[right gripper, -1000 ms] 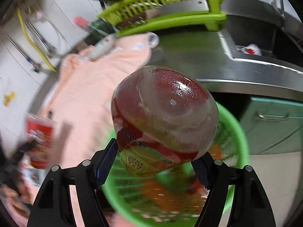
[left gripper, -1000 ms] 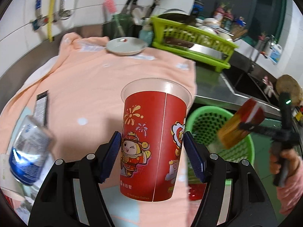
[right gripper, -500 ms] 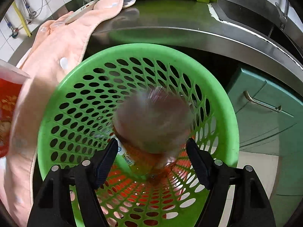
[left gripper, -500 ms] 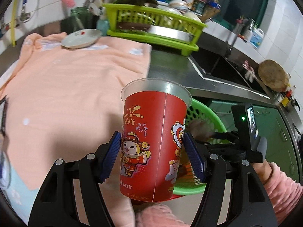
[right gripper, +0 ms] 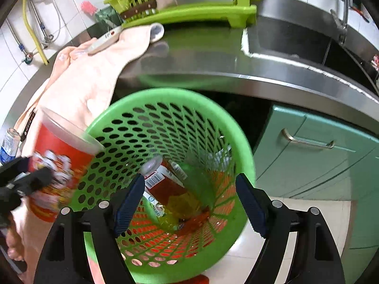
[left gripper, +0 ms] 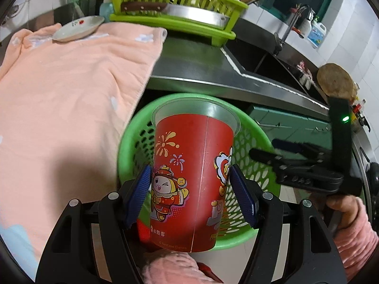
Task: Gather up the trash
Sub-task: 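Drop the bottle into the basket with the right gripper while the left carries the red cup over, then open the left gripper to drop the red paper cup into the basket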
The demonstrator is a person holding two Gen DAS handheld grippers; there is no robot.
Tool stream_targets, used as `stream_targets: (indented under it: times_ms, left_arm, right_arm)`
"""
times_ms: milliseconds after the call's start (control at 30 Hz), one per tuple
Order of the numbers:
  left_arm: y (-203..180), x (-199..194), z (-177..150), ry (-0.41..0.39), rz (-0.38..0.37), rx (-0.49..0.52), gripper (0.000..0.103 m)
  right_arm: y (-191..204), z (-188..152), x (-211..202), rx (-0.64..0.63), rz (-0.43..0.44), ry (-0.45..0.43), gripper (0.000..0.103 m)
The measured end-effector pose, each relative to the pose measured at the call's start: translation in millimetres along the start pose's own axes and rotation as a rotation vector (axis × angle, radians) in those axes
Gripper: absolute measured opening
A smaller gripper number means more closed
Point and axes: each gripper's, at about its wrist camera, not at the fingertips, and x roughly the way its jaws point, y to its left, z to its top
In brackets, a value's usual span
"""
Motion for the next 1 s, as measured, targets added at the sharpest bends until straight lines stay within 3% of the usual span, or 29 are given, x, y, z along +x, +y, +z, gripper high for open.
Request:
stream_targets:
  times_ms: [267,367,500,1000]
  left_arm:
    - [-12,22,-6,0.046,-0.037,0.001,0.069]
    - [-14,23,-7,0.038,-0.051,-0.002,0.076]
    - [-11,17,-7,0.026,-0.046,-0.011,0.076]
    - [46,-71,-33,-0.087,0.093,-0.084,0.076]
  right_arm:
    - [-7,-2,-27,0.015,0.008,-0.065,0.077]
    - [-8,-3,-33,0.006,0.003,-0.074,0.078]
    - [-4,-6,-35,-0.001,0.006,-0.077,0.078]
    - [61,-7,-47,-0.110,0.101,-0.087,0.082]
